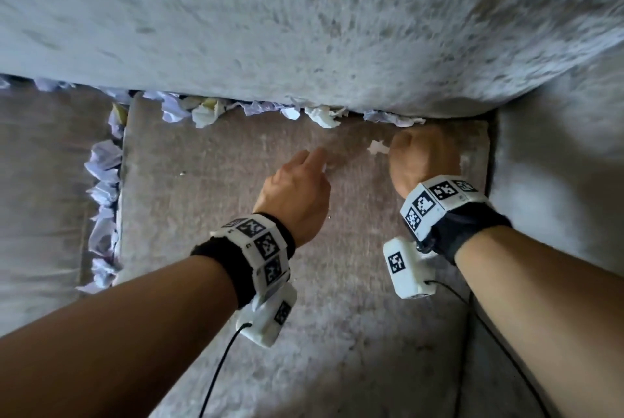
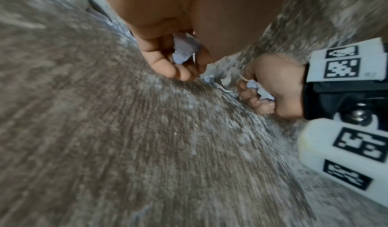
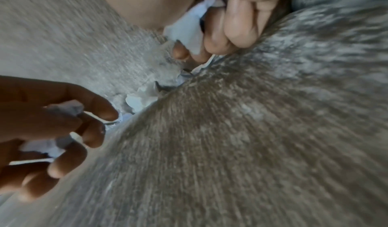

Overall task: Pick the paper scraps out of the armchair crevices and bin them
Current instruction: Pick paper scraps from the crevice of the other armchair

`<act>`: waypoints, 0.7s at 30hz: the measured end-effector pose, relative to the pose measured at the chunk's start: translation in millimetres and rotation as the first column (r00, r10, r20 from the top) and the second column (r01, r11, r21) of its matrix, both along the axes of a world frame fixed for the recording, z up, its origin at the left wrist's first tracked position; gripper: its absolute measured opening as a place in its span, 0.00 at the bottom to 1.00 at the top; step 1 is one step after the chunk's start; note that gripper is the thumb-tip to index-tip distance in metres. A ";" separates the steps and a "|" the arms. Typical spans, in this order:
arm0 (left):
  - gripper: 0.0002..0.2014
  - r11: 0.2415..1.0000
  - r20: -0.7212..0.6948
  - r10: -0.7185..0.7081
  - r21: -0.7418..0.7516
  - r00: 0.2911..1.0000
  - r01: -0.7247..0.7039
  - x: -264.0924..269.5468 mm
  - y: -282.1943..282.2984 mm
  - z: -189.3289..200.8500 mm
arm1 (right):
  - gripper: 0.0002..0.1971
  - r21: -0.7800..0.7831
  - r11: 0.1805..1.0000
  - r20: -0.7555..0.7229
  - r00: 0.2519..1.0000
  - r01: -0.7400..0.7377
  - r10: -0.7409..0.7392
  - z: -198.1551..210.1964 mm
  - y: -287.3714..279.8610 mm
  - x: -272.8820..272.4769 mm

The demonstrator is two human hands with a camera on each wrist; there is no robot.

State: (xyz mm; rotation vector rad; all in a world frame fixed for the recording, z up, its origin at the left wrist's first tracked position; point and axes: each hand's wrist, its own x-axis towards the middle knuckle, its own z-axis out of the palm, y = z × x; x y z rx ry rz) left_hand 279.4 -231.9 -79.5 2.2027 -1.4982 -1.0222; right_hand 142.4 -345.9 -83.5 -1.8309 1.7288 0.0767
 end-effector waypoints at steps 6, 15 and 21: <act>0.09 0.999 -0.016 0.054 0.005 0.998 -0.054 13.5 4.0 -3.6 | 0.17 -0.078 0.996 -0.077 0.996 0.040 -0.046 -15.6 -8.6 13.1; 0.13 0.998 -0.044 0.065 -0.019 0.997 -0.066 23.9 -4.8 -13.2 | 0.19 0.003 0.996 -0.083 0.993 0.085 -0.084 -25.3 -11.2 13.1; 0.16 0.993 -0.051 0.119 -0.007 0.992 -0.119 24.2 -17.2 -16.2 | 0.18 0.040 0.964 -0.089 0.962 0.263 -0.259 -28.6 -27.5 17.9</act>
